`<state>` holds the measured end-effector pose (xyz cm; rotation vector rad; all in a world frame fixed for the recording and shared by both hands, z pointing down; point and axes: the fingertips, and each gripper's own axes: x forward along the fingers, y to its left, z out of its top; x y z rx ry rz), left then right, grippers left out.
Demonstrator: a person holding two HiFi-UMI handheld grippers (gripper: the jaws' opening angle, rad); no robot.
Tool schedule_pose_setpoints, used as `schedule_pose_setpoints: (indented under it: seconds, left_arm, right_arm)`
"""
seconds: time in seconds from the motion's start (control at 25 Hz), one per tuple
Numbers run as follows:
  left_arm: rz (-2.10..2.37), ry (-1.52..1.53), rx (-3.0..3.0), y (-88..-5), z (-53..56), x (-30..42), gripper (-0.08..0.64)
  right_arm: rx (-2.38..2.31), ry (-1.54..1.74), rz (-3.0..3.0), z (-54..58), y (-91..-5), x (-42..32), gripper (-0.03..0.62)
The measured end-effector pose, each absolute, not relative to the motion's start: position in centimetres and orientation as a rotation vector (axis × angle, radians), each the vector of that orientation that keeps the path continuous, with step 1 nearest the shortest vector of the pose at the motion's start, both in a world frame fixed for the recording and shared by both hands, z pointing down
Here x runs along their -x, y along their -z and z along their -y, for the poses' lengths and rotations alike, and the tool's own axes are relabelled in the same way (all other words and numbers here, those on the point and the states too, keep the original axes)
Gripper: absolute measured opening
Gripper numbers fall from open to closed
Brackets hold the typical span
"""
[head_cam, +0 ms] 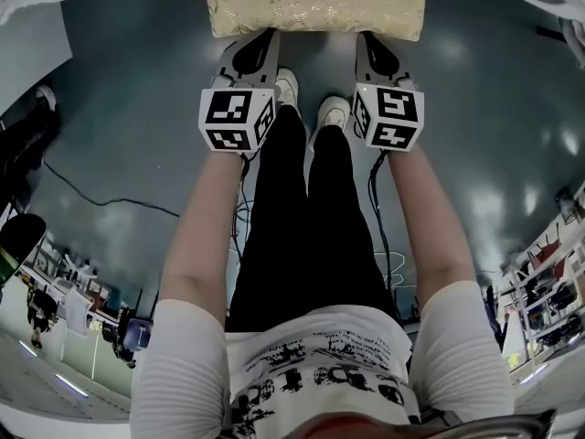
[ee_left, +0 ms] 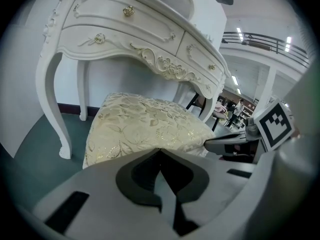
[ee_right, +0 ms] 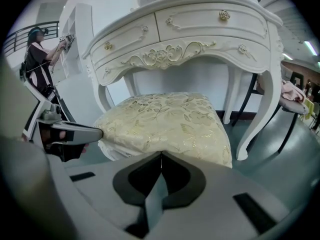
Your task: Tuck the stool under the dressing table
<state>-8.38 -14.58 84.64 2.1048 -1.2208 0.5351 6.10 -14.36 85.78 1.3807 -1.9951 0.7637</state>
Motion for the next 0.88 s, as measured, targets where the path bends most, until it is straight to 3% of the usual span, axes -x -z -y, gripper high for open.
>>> schedule_pose_setpoints:
  seconds: [0.88]
  left_arm:
    - [1.254, -0.568, -2.234, -85.4, 27.2, 7.9, 0.020]
  right_arm:
    - [-1.422, -0.641, 2.048, 27.1, -86.5, -6.4, 0.017]
